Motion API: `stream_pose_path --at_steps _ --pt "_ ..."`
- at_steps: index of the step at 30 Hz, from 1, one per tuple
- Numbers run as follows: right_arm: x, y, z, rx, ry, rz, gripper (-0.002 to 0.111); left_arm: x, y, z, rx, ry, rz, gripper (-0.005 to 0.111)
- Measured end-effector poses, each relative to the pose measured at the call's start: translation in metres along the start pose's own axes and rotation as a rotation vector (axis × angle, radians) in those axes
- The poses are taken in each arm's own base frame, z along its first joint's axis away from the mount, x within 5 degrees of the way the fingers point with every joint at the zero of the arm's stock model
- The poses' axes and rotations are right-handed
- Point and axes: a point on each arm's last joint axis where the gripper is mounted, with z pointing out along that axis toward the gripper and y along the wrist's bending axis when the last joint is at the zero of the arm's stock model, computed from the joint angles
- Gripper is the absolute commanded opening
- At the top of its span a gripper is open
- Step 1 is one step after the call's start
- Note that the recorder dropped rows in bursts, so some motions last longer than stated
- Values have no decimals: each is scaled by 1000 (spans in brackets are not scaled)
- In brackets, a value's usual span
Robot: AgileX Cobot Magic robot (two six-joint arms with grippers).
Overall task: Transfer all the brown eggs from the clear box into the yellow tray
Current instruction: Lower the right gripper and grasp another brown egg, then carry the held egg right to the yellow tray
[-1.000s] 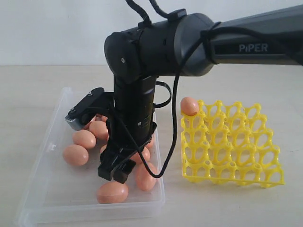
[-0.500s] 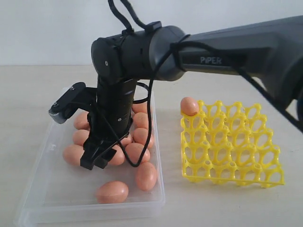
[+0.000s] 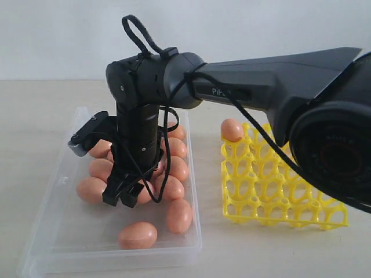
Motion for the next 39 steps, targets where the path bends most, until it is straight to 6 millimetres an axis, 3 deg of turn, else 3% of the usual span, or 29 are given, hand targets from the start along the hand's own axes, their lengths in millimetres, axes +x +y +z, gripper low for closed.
stream_pose_path --at_steps 4,6,9,10,19,26,33,39 --pt "2 -1 2 -6 24 0 48 0 0 0 0 0 0 4" --pt "2 -1 2 -3 21 0 35 0 0 0 0 0 0 4" --pt "0 -2 2 11 -4 -6 3 0 0 0 0 0 0 4" --pt "-1 -3 2 17 -16 -16 0 0 0 0 0 0 0 4" --pt "-30 -5 -1 39 -349 44 0 0 0 0 0 0 0 4" --pt "-36 -9 16 129 -589 216 0 0 0 0 0 0 0 4" --pt "-26 8 34 259 -932 359 0 0 0 0 0 0 0 4" --pt "1 31 17 421 -1320 370 0 0 0 0 0 0 0 4"
